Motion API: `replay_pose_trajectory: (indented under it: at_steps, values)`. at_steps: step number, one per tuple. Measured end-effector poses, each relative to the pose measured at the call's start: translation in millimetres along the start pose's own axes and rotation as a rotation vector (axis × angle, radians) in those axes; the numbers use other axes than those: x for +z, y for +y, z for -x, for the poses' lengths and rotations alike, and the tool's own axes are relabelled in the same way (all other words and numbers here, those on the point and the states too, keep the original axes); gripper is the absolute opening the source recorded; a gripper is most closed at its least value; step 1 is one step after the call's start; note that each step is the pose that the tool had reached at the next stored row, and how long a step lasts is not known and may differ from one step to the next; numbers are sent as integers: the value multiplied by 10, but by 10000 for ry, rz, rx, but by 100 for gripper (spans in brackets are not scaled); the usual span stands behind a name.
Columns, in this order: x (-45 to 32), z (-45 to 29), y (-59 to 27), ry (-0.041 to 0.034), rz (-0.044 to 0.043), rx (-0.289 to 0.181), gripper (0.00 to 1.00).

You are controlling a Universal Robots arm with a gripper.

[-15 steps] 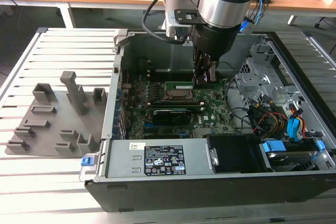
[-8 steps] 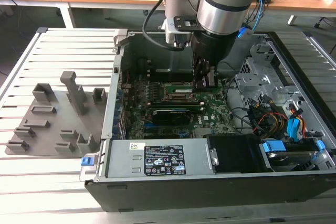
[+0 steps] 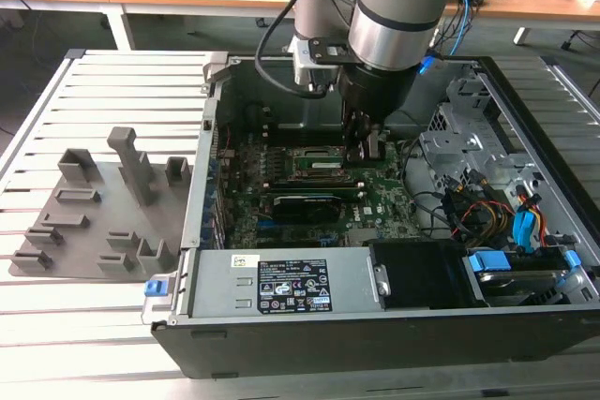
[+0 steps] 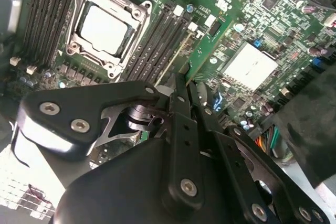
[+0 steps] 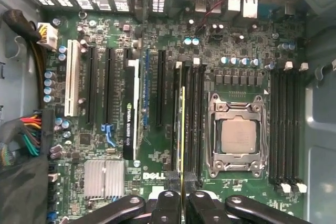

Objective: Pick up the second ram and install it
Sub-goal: 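Insert the second ram into the second slot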

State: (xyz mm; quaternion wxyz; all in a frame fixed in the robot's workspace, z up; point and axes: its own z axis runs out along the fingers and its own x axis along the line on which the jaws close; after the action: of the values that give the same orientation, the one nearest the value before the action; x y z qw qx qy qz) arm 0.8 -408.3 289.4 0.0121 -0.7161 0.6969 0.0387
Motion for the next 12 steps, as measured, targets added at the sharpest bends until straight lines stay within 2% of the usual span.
replay_pose_trajectory:
  at_steps: [4,12]
  values:
    - [46,83,127,-1,0,0,14]
    - [115,86,154,1,0,-1,14]
